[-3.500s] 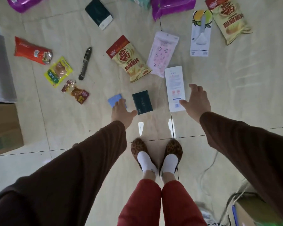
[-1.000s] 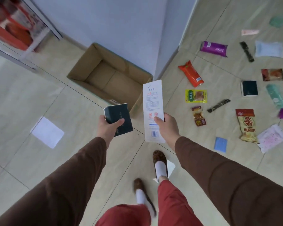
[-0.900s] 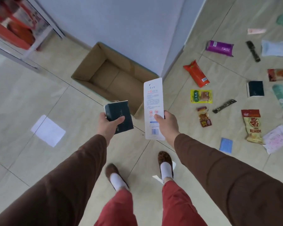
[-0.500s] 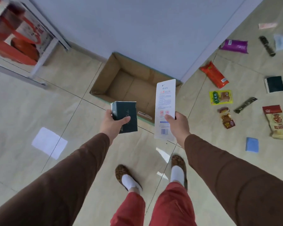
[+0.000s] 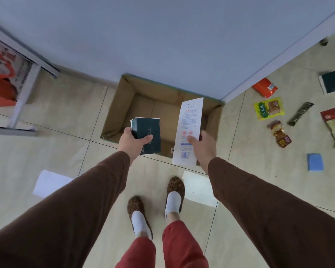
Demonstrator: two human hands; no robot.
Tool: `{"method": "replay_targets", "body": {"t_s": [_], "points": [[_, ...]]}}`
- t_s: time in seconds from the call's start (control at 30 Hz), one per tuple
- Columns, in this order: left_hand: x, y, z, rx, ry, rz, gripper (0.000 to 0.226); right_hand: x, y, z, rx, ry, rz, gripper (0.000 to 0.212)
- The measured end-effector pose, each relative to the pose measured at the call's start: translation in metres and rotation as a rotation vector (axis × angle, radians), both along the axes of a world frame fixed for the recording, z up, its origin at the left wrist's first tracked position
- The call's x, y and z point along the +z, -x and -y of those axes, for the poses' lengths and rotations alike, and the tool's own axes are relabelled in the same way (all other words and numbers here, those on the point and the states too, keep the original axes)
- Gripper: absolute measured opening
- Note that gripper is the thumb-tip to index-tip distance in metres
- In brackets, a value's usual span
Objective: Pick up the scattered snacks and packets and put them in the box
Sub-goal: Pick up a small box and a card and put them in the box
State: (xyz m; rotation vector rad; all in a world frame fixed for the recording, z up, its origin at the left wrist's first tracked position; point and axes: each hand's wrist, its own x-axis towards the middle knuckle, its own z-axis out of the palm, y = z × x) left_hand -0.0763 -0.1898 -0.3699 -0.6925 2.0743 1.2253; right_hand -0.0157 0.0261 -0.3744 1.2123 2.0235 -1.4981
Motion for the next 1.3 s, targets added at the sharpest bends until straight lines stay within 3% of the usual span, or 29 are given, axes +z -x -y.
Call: {"method": "replay_targets", "body": {"t_s": [0.27,0.33,0.43,0.53,0.67,1.0,1.3], "points": [[-0.051,0.047,0.01,-0.278,0.081,-0.002,0.056,-0.05,0.026,0.01,-0.066,-0.035,0.061,0.015],[-0.056,0.056,0.009,-0.452,0.19,-0.011,0.075,-0.052,0.028,0.01,-0.01,-0.069,0.099,0.031],[-0.06,0.064,0.01,-0.772,0.465,-0.123,0.098,-0.053,0.026,0.01,0.285,-0.347,0.16,0.06],[-0.053,0.064,0.009,-0.917,0.456,-0.253,0.083,-0.05,0.019,0.017,0.483,-0.507,0.12,0.065],[-0.036,0.058,0.0,-1.167,0.483,-0.418,0.073,-0.034,0.01,0.024,0.59,-0.624,0.045,0.06],[0.021,0.023,-0.07,-1.414,0.464,-0.538,0.07,0.013,-0.049,-0.009,0.475,-0.661,0.04,0.056],[0.047,-0.068,-0.19,-1.584,0.414,-0.583,0.064,0.034,-0.158,-0.102,0.293,-0.62,0.061,0.057]]}}
